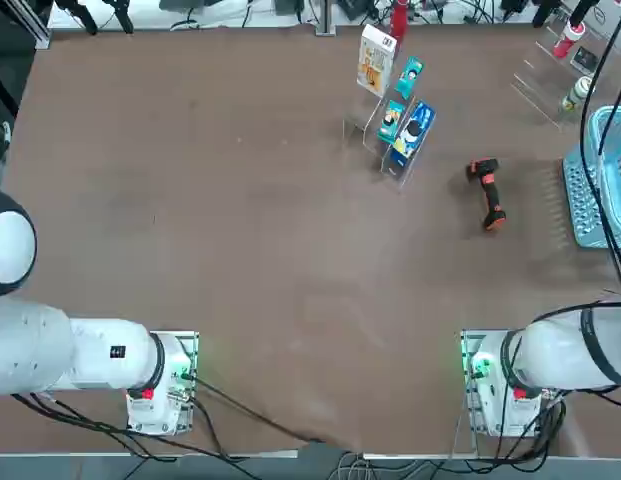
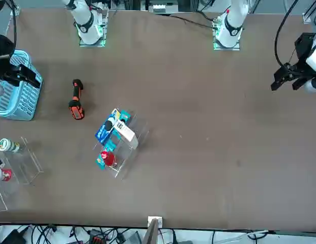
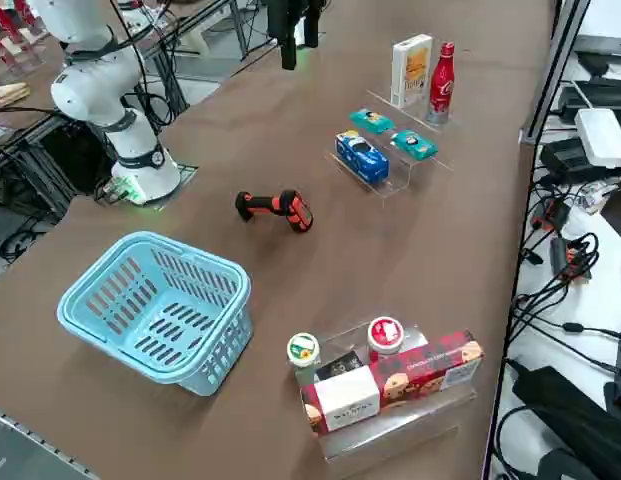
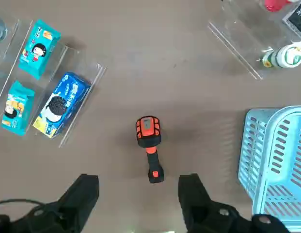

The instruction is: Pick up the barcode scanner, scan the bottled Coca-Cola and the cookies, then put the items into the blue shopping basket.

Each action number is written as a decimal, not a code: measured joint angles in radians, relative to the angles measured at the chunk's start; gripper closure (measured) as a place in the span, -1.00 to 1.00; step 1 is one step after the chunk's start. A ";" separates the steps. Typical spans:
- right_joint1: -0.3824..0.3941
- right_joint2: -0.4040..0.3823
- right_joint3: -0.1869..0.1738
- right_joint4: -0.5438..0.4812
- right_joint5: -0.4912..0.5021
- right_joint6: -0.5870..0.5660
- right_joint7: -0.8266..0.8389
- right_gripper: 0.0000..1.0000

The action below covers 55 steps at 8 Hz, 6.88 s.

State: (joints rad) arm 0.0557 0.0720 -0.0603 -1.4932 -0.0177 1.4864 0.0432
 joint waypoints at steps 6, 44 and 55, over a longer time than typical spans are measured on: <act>0.000 -0.083 -0.002 -0.264 0.000 0.151 -0.008 -1.00; -0.026 -0.176 0.012 -0.683 0.272 0.621 -0.214 0.13; -0.066 0.035 -0.006 -0.678 1.080 0.517 -0.719 0.13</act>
State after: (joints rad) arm -0.0104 0.1073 -0.0662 -2.1714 1.0627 2.0035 -0.6761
